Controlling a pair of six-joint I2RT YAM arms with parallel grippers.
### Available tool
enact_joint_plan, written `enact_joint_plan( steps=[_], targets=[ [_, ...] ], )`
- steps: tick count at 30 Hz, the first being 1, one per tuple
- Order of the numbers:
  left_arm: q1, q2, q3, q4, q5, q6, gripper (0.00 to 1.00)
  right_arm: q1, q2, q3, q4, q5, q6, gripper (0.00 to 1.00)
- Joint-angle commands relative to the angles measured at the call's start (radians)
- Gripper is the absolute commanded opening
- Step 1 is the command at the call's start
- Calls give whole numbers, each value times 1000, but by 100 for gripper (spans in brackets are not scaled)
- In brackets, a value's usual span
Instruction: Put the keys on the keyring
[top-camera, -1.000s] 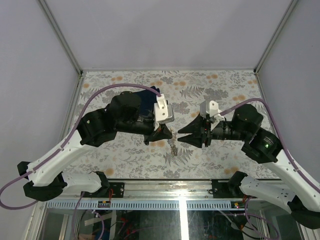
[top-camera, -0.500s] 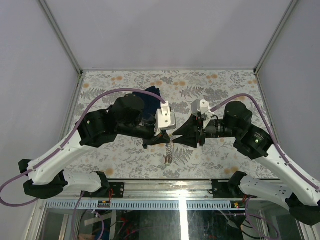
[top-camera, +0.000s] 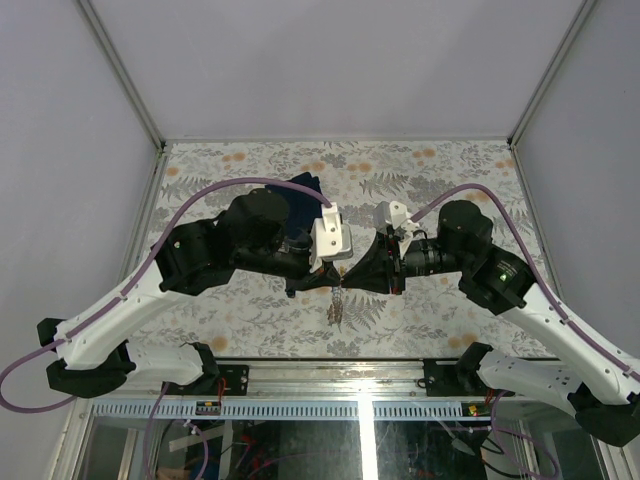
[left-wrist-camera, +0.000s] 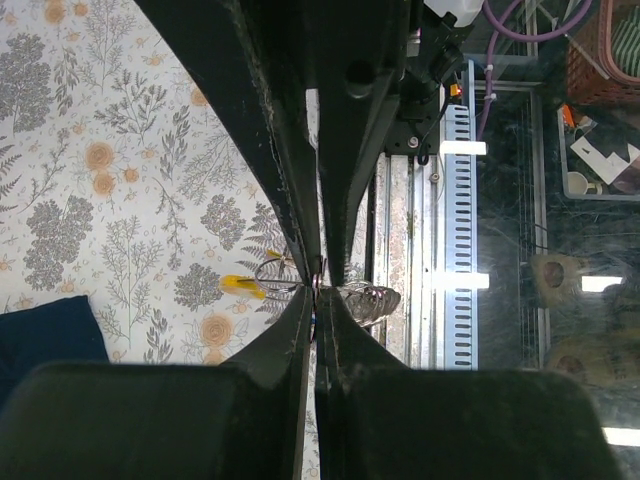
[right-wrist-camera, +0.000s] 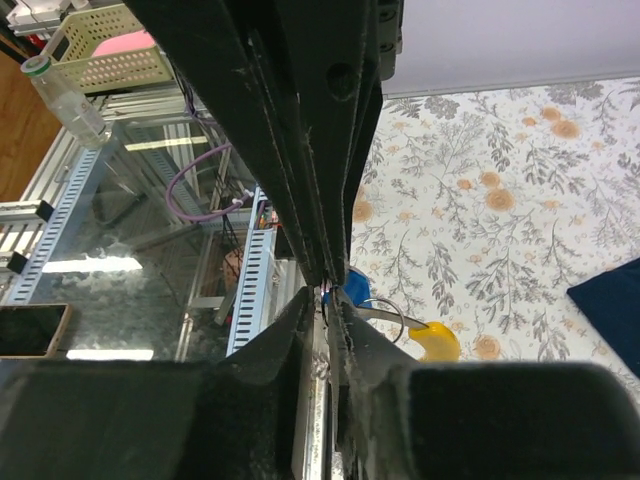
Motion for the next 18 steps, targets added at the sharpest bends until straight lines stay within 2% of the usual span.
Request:
enact_joint_plan(
  steps=[1,4,8,14,18],
  targets=[
    [-8,-4,32,30,-7,12,0,-2,5,7,16,-17,6,11],
    [-10,-11,29,37,-8,11,0,-3,6,10,2,-10,-4,0],
    [-10,-31,8,73,7,8,1,-2,-17,7,17,4,-7,0],
    [-11,-115,-90,200,62,-1,25,-2,-74,10,72,34,19,0],
    [-10,-191,-186,333,92,-16,30,-3,-90,37,73,6,28,0]
  ],
)
